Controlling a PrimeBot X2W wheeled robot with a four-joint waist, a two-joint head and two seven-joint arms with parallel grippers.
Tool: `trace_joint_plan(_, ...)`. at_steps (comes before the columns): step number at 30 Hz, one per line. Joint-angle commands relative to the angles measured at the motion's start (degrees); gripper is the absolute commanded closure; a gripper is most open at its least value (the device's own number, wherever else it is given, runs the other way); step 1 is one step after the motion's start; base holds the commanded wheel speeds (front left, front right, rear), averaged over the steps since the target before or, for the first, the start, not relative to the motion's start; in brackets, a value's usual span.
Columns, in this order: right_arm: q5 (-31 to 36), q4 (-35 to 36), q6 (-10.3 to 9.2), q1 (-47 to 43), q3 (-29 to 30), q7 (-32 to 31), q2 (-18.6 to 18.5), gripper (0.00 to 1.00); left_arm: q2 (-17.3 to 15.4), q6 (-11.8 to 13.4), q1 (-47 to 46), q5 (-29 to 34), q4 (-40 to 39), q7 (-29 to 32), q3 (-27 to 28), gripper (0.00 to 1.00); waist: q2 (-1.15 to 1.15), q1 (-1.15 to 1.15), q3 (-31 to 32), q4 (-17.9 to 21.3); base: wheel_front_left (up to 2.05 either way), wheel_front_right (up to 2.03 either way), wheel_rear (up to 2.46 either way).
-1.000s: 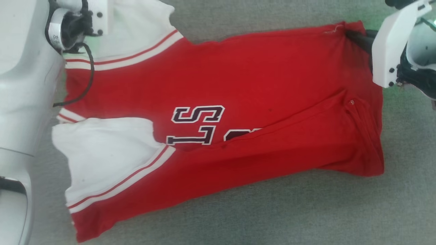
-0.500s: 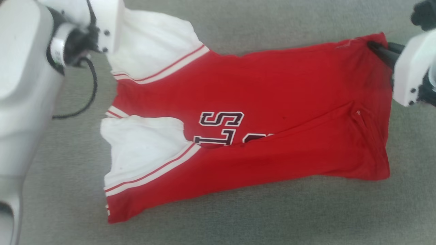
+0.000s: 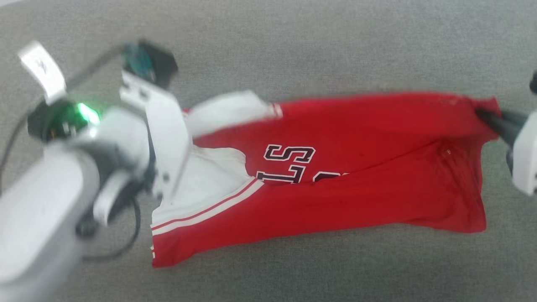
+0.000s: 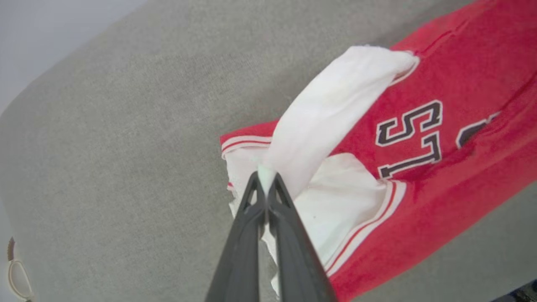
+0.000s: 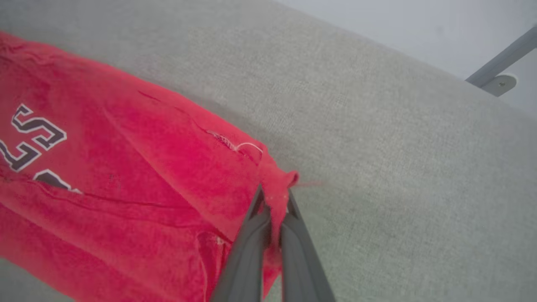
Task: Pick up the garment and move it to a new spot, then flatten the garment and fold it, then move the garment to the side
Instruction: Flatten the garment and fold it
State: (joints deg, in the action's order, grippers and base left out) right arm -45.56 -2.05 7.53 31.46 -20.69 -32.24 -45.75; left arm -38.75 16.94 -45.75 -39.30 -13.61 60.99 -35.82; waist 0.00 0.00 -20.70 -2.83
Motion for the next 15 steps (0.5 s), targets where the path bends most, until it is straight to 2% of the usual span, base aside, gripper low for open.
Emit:
trace_joint_plan(1, -0.28, 0.46, -0.08, -1.61, 0.74, -0.16, -0.06, 1.00, -0.43, 0.89, 1.46, 0.04, -1.38, 0.35, 0.12, 1.00, 0.00, 0.00, 0.13, -0.12, 0.00, 0.00, 0.00)
trace_joint_plan(8, -1.35, 3.60, -0.08, -12.47, 6.00, -2.37, 0.42, 1.00, -3.07, 6.46, 11.01, 0.76, -9.07, 0.39, -1.03, 1.00, 0.00, 0.00, 0.49, -0.50, 0.00, 0.00, 0.00)
trace_joint_plan(12, -0.98, 2.71, -0.07, -15.07, 7.52, -3.50, 2.84, 1.00, -2.04, 7.50, 14.90, -0.66, -7.33, -1.00, -1.66, 1.00, 0.00, 0.00, 0.58, -0.40, 0.00, 0.00, 0.00)
trace_joint_plan(15, -0.41, 0.62, -0.08, -15.17, 7.45, -4.46, 5.25, 1.00, -0.34, 6.45, 16.70, -2.15, -3.67, -3.41, -1.83, 1.00, 0.00, 0.00, 1.08, -0.22, 0.00, 0.00, 0.00)
